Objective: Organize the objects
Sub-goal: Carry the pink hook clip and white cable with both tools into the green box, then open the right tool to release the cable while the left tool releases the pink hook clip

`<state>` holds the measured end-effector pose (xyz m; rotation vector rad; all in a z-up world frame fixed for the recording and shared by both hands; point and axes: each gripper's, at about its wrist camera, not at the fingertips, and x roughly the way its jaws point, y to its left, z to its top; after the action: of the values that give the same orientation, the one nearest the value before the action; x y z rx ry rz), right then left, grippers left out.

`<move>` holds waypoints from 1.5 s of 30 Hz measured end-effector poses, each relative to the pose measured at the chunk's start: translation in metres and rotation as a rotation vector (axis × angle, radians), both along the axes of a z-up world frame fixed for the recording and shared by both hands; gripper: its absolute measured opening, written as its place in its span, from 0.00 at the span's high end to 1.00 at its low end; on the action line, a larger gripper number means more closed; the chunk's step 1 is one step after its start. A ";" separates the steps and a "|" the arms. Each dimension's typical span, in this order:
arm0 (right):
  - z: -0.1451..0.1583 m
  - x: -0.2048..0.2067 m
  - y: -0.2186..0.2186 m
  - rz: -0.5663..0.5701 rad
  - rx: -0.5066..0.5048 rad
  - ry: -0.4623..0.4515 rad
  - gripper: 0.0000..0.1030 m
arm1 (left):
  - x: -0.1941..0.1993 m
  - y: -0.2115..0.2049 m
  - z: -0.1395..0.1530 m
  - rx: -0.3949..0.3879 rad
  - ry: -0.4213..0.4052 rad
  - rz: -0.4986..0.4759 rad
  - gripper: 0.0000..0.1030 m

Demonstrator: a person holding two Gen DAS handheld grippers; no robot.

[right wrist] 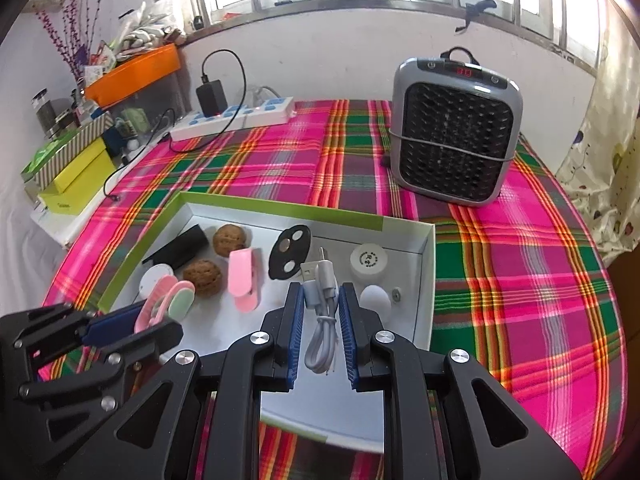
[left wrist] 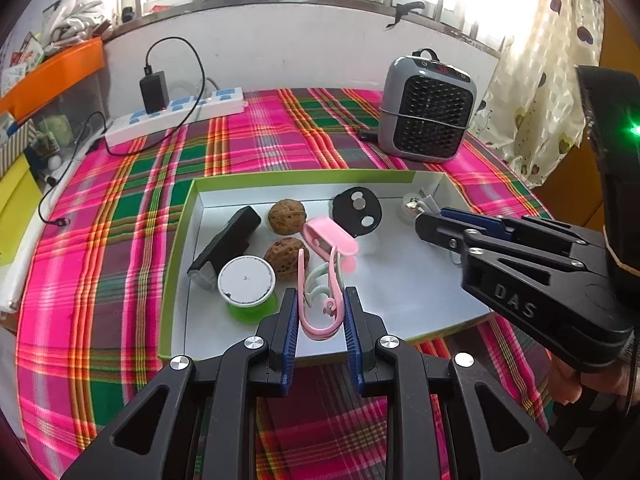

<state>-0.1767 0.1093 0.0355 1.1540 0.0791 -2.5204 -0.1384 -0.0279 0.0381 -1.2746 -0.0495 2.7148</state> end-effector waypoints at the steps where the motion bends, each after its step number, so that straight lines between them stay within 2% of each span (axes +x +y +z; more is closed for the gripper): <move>1: -0.001 -0.002 0.000 -0.001 0.000 -0.006 0.81 | -0.001 0.000 -0.001 0.001 -0.003 0.001 0.81; 13: -0.016 -0.027 -0.006 -0.002 0.008 -0.068 0.81 | -0.015 0.003 -0.013 -0.011 -0.033 0.008 0.81; 34: -0.029 -0.034 -0.011 0.019 0.023 -0.091 0.81 | -0.024 0.008 -0.024 -0.034 -0.068 0.012 0.81; 45: -0.029 -0.035 -0.011 0.020 0.021 -0.091 0.81 | -0.026 0.006 -0.027 -0.021 -0.080 0.014 0.81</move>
<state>-0.2113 0.0981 0.0066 1.2678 0.0941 -2.4513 -0.1647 -0.0216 0.0116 -1.3930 -0.0387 2.6819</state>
